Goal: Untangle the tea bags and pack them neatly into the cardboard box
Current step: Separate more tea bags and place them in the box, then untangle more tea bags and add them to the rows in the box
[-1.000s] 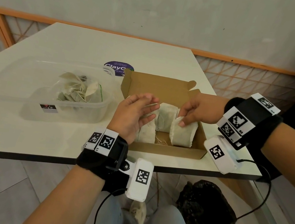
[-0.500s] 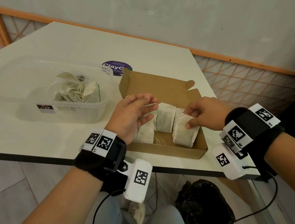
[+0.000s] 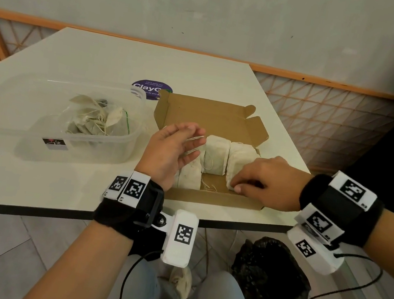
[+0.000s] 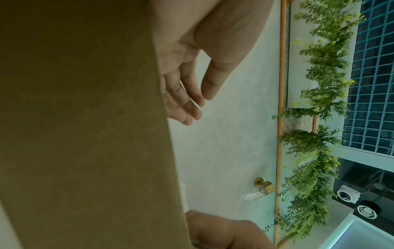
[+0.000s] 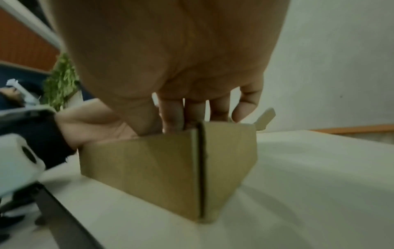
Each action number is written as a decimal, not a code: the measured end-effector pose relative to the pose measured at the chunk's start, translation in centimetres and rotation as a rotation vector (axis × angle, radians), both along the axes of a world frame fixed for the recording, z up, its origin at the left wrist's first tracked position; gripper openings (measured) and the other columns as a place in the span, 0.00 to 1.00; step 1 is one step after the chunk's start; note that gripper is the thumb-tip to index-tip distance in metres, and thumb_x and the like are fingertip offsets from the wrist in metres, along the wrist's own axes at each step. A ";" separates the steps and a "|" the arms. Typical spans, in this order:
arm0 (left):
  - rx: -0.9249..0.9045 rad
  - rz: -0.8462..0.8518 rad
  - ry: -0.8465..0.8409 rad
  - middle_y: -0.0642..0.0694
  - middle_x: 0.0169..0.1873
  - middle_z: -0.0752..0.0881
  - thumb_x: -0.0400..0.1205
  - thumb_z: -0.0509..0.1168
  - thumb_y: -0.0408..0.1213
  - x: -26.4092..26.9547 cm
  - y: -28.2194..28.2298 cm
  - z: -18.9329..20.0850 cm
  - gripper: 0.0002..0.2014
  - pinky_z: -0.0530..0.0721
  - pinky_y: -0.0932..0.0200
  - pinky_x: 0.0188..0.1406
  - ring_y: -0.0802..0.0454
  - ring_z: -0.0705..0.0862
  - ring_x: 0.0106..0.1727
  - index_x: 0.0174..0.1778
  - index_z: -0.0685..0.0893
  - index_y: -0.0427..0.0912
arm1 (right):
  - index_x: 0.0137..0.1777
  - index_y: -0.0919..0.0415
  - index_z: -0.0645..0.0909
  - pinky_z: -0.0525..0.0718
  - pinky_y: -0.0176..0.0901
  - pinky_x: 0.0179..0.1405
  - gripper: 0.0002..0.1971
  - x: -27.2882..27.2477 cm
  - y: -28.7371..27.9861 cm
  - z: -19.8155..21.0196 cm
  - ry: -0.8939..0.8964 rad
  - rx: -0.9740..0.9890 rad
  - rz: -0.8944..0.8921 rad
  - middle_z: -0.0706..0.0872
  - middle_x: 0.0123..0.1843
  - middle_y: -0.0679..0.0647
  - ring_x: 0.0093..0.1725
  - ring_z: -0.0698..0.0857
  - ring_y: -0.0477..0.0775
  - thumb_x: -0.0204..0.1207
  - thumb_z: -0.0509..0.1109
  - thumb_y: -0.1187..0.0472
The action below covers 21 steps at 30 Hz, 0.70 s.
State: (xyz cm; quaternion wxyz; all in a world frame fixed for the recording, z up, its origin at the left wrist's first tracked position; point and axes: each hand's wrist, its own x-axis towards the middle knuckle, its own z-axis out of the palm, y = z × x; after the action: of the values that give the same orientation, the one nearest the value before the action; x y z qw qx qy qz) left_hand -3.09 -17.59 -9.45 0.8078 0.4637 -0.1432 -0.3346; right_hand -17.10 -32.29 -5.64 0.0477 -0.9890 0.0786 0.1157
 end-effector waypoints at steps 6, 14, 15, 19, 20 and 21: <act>0.007 0.015 -0.003 0.48 0.41 0.89 0.84 0.63 0.33 -0.1 0.0 0.0 0.05 0.85 0.64 0.41 0.53 0.88 0.45 0.45 0.83 0.44 | 0.61 0.42 0.82 0.64 0.50 0.68 0.15 0.3 -1.0 -0.1 -0.008 -0.135 0.046 0.82 0.56 0.41 0.59 0.76 0.45 0.82 0.56 0.48; -0.037 -0.013 0.031 0.47 0.40 0.89 0.84 0.62 0.32 -0.1 0.4 0.4 0.05 0.85 0.63 0.42 0.52 0.88 0.45 0.45 0.83 0.43 | 0.61 0.47 0.82 0.76 0.43 0.62 0.13 -0.3 -0.9 0.6 -0.236 0.101 -0.087 0.82 0.55 0.42 0.56 0.79 0.45 0.80 0.61 0.52; -0.068 -0.017 0.038 0.47 0.41 0.88 0.84 0.62 0.31 0.0 0.8 0.7 0.05 0.85 0.63 0.41 0.52 0.88 0.44 0.46 0.82 0.42 | 0.60 0.47 0.82 0.77 0.38 0.58 0.12 -0.5 -1.0 1.4 -0.343 0.192 -0.155 0.83 0.54 0.41 0.55 0.80 0.43 0.80 0.62 0.53; -0.139 0.014 -0.070 0.48 0.42 0.89 0.84 0.61 0.32 1.6 3.7 3.5 0.05 0.86 0.64 0.40 0.54 0.87 0.43 0.47 0.82 0.42 | 0.51 0.50 0.83 0.78 0.30 0.50 0.07 -0.8 -1.0 4.2 -0.699 0.559 -0.342 0.87 0.45 0.46 0.44 0.83 0.40 0.80 0.64 0.60; -0.133 0.049 -0.113 0.48 0.42 0.89 0.84 0.61 0.32 2.2 4.7 4.5 0.05 0.86 0.63 0.41 0.54 0.88 0.43 0.47 0.82 0.43 | 0.49 0.51 0.84 0.80 0.35 0.51 0.07 -0.5 -0.8 4.6 -0.750 0.621 -0.355 0.87 0.44 0.49 0.43 0.84 0.44 0.79 0.65 0.62; -0.113 0.101 -0.159 0.49 0.41 0.90 0.83 0.62 0.32 2.8 5.7 5.5 0.05 0.85 0.64 0.41 0.54 0.88 0.43 0.46 0.82 0.44 | 0.48 0.52 0.84 0.82 0.38 0.50 0.07 -0.1 -0.3 4.9 -0.775 0.670 -0.362 0.87 0.43 0.51 0.42 0.84 0.46 0.79 0.65 0.63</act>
State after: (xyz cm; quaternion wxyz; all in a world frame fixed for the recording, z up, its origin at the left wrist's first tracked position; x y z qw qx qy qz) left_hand -0.29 -11.88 -3.92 0.8346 0.4492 -0.2016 -0.2471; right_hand -17.19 -32.61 -0.77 0.4052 -0.8605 0.1829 -0.2487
